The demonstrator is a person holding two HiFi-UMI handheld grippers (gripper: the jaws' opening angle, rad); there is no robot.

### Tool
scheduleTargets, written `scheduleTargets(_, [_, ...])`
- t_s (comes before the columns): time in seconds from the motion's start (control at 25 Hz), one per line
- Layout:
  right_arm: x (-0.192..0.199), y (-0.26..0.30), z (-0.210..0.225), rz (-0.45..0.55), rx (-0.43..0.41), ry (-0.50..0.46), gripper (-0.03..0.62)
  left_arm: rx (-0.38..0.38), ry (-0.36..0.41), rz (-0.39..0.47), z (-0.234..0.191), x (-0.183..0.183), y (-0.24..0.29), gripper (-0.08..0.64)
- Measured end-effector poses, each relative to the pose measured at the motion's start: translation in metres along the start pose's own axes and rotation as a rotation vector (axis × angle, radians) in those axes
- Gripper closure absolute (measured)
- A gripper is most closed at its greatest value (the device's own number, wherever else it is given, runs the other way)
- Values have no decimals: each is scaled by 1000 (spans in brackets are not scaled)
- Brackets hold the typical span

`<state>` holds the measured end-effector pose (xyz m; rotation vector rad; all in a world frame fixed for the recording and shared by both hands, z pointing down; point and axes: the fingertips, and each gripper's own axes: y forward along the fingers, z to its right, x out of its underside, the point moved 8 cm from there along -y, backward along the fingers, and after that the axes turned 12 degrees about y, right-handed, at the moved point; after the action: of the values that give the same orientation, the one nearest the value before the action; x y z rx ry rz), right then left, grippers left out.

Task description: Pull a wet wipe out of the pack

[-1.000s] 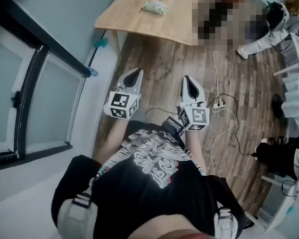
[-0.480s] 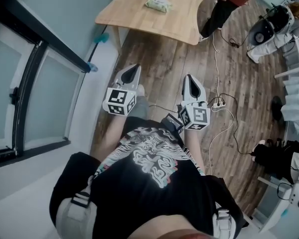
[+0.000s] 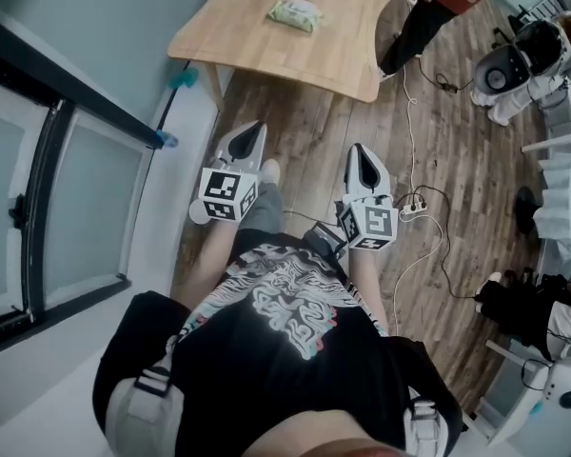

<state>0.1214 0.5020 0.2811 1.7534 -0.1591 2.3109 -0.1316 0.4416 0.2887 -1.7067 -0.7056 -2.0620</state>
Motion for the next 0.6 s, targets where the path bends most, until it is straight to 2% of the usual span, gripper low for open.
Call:
scheduleTargets(0.36, [-7, 125, 32, -59, 17, 12, 594, 1, 13, -12, -72, -5, 101, 572])
scheduleTargets(0.6, [-20, 196, 44, -90, 38, -24, 594, 31, -5, -19, -119, -8, 172, 572])
